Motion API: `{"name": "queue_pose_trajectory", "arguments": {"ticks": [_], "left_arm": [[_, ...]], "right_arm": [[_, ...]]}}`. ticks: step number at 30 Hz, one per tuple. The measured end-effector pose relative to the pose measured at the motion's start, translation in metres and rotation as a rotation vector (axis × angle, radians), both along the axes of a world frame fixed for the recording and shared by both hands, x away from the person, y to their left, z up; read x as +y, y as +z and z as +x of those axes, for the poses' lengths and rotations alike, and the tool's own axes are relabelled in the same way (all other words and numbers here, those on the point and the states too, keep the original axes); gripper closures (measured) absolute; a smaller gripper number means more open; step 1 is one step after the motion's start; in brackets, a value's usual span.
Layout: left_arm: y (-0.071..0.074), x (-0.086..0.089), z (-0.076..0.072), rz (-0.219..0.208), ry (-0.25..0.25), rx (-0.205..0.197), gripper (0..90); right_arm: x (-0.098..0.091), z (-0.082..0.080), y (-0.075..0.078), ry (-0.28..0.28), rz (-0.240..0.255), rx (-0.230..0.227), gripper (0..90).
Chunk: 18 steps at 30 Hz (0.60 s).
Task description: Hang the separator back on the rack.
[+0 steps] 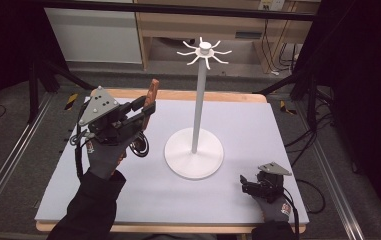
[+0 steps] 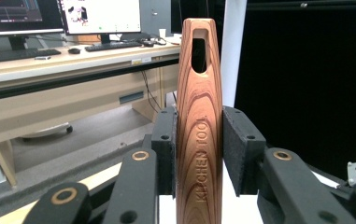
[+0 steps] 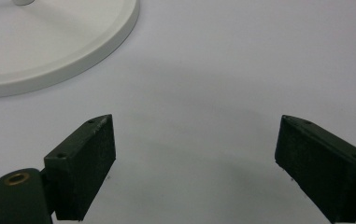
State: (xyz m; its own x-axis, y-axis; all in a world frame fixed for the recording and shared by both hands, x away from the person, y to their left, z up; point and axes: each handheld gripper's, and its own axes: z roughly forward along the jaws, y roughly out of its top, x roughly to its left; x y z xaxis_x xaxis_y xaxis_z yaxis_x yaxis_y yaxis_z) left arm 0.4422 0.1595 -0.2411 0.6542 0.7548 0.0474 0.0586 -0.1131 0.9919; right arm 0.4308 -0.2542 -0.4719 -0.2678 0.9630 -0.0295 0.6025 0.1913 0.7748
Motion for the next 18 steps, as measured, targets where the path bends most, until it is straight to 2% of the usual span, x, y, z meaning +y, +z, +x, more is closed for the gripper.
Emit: {"name": "queue_pose_trajectory", "arguments": {"ticks": [11, 12, 14, 15, 16, 18], "left_arm": [[0.015, -0.009, -0.001, -0.003, -0.004, -0.023, 67.2], [0.016, -0.010, -0.002, -0.010, -0.009, -0.013, 67.2], [0.020, -0.011, -0.002, -0.013, -0.009, -0.031, 67.3], [0.021, -0.012, -0.004, -0.014, -0.014, -0.020, 67.2], [0.022, -0.013, -0.003, -0.012, -0.013, -0.033, 67.2], [0.023, -0.015, -0.003, -0.016, -0.022, -0.022, 67.3]], "right_arm": [[0.000, 0.000, 0.000, -0.003, 0.004, 0.003, 12.7], [0.000, 0.000, 0.000, -0.006, 0.010, 0.005, 12.7], [0.000, 0.000, 0.000, -0.002, 0.005, 0.003, 12.7], [0.000, 0.000, 0.000, 0.000, 0.002, 0.001, 12.7], [0.000, 0.000, 0.000, 0.001, 0.002, 0.001, 12.7], [0.000, 0.000, 0.000, -0.002, 0.005, 0.002, 12.7]]}}
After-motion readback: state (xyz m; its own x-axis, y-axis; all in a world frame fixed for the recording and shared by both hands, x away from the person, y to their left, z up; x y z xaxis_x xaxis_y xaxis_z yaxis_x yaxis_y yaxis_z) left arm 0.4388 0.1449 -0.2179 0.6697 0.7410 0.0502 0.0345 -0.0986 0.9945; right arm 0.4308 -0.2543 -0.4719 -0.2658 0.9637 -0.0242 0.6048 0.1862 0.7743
